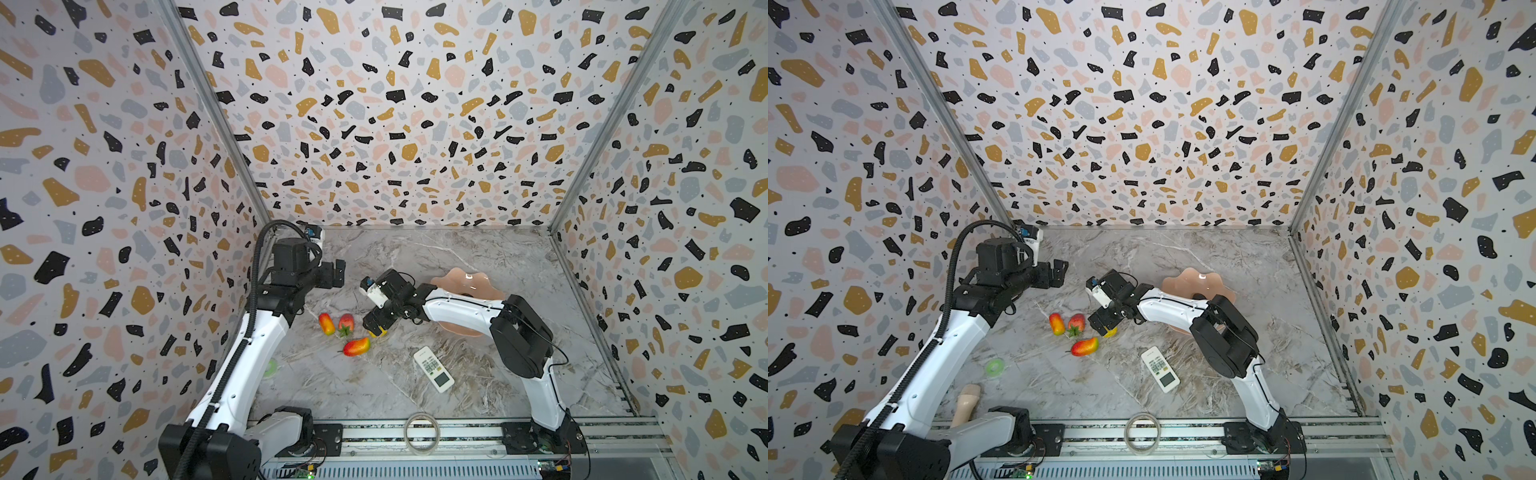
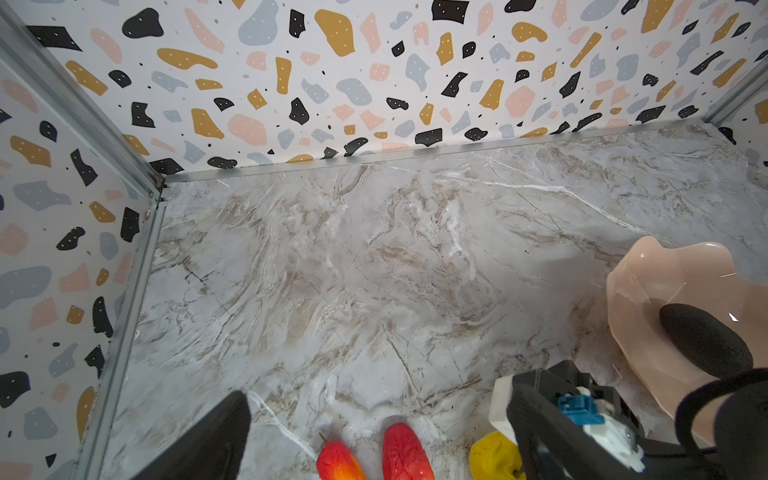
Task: Place and organize the fake fruits in the fruit bowl
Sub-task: 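Move the right gripper back to the yellow apple and grasp it, then carry the yellow apple with the right gripper into the bowl beside the avocado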
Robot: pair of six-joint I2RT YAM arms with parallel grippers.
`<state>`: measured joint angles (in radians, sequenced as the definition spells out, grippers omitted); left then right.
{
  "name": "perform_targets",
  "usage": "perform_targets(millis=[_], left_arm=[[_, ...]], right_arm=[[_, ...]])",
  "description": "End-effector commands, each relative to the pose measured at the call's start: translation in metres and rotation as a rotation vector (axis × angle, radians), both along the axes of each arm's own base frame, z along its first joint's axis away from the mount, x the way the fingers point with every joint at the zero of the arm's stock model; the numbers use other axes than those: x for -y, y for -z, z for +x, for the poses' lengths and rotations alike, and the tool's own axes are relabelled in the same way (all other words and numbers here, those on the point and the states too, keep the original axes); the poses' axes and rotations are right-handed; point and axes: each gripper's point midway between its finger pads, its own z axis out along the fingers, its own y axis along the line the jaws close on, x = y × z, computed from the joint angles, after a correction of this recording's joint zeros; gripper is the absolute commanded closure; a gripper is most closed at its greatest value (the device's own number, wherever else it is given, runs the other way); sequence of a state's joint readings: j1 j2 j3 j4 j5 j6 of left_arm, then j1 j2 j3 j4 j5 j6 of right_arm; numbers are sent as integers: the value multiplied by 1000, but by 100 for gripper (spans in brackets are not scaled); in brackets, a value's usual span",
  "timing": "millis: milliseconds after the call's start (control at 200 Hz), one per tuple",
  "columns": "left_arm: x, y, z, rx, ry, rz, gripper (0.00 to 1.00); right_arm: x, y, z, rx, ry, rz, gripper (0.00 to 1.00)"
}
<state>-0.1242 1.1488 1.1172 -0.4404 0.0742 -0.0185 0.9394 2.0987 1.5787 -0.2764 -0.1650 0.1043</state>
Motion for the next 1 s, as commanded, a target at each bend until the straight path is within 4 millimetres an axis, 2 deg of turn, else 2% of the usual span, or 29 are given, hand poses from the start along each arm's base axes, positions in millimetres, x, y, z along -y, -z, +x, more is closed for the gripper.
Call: perform_targets(millis=[0,185,390,556,656,801,916,991], left_arm=[[1,-8,0,41,6,-12,0],[1,-7,1,37,6,-12,0],[1,-8,1,40,6,-13,0],[0,-7,1,41,1,-8,0],[-1,-7,1,41,0,-7,1],[-1,-6,1,39,-1,-6,0],[-1,-6,1,38,-2,-5,0],[-1,-6,1,39,-2,-6,0]], right_arm=[[-4,-10,-2,0,2,20,0],[1,1,-6,-13,0,0,15],[4,-7,-2,11,5,4,44],[10,-17,2,35,13,6,59],[16,-27,5,53,19,15,70],[29,-53,16,93,43,29,74],[52,-78,29,142,89,29,77],[74,-94,39,173,133,17,78]])
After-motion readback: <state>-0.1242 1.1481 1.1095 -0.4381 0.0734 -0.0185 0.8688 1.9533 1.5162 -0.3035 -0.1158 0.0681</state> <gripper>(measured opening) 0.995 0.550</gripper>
